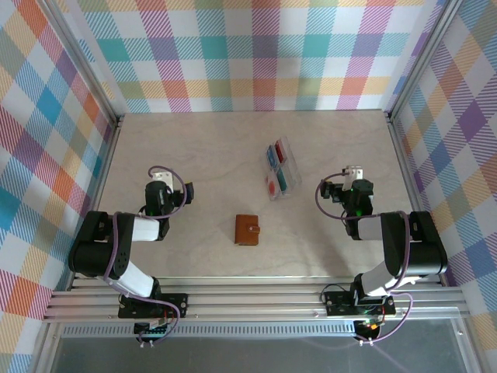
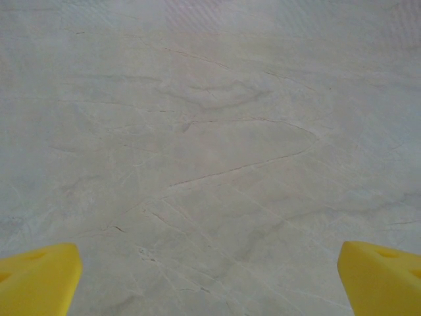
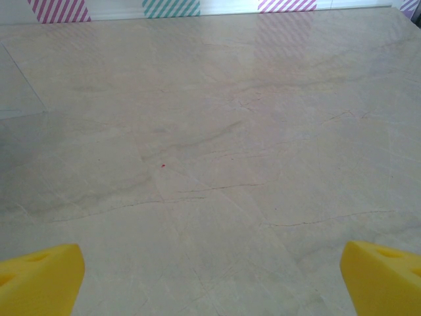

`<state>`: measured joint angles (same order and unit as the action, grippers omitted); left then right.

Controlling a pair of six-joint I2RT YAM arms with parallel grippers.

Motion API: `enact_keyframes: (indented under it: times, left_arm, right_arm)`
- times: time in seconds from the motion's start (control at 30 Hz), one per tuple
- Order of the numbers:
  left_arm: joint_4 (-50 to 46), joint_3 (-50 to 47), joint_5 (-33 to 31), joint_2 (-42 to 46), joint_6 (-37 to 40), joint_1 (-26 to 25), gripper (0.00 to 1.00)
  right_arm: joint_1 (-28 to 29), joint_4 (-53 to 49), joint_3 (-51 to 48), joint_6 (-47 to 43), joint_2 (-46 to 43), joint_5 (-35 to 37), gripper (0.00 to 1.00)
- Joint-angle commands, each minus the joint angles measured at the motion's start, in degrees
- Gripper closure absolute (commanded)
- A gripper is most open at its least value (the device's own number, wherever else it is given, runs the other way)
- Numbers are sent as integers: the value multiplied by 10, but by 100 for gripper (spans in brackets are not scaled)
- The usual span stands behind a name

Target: Put the credit cards into the card holder

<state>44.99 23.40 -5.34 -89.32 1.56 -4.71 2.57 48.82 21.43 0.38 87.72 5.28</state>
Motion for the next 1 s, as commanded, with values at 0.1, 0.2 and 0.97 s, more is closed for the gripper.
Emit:
enact_keyframes:
  times: [0.1,0.2,0.97]
  left_arm:
    - [4,12,14,-2,1,11,0]
    - [3,12,14,-3,1,11,0]
    - [-435,140,-2,315,-213,-44,0]
  right_arm:
    - [-5,5,12,1,1,-11,0]
    - [-5,5,12,0,2,-11,0]
    - [46,-355,71,171,-353,178,0]
